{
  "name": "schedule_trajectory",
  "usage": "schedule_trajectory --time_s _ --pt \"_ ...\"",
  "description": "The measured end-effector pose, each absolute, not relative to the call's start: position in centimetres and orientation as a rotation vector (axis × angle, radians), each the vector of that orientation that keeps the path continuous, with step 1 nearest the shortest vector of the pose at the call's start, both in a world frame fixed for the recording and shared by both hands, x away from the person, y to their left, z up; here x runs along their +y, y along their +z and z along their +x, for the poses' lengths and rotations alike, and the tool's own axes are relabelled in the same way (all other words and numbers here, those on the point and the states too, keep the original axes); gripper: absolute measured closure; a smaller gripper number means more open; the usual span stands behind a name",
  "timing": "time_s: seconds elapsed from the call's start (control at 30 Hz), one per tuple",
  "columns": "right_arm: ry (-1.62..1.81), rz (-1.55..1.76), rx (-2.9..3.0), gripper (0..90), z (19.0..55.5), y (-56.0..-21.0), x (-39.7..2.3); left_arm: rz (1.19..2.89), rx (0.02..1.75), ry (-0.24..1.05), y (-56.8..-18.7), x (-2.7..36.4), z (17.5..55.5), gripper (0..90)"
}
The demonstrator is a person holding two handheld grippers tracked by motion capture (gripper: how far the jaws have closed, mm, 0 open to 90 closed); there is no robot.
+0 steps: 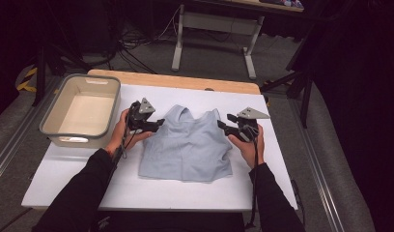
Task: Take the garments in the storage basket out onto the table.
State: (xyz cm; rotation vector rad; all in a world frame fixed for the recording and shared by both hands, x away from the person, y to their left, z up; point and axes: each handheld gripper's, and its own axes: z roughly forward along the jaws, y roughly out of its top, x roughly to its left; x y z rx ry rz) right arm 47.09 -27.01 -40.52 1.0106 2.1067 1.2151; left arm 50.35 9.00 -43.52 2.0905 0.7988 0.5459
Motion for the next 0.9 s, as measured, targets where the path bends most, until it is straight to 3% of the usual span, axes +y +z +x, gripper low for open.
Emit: schedule_trajectory --time_s 0.17,0.43,0.6,0.73,0.8,0.9 --pt "1.153 1.070 2.160 41.6 49.9 -41.1 -26.4 2.141 0.833 0.501 -44.2 7.8 52.1 33.3" --pt "1.127 1.115 2.184 39.7 51.7 -42.5 -25.7 2.182 0.875 0.461 -45.5 6.8 53.6 36.4" --pt "1.100 1.147 2.248 49.6 52.4 -43.7 -25.6 2.220 0.868 0.415 -46.1 6.2 54.2 37.8" --pt "1.098 1.127 2.292 67.5 52.3 -44.0 -25.4 2.213 0.848 0.366 -46.3 6.1 54.4 49.1" --pt "1.090 1.114 2.299 77.7 52.1 -44.1 -25.2 2.214 0.811 0.322 -46.3 6.1 54.3 64.6" --pt "1.092 1.111 2.293 83.9 51.9 -44.1 -25.1 2.249 0.760 0.322 -46.1 5.8 54.1 75.6"
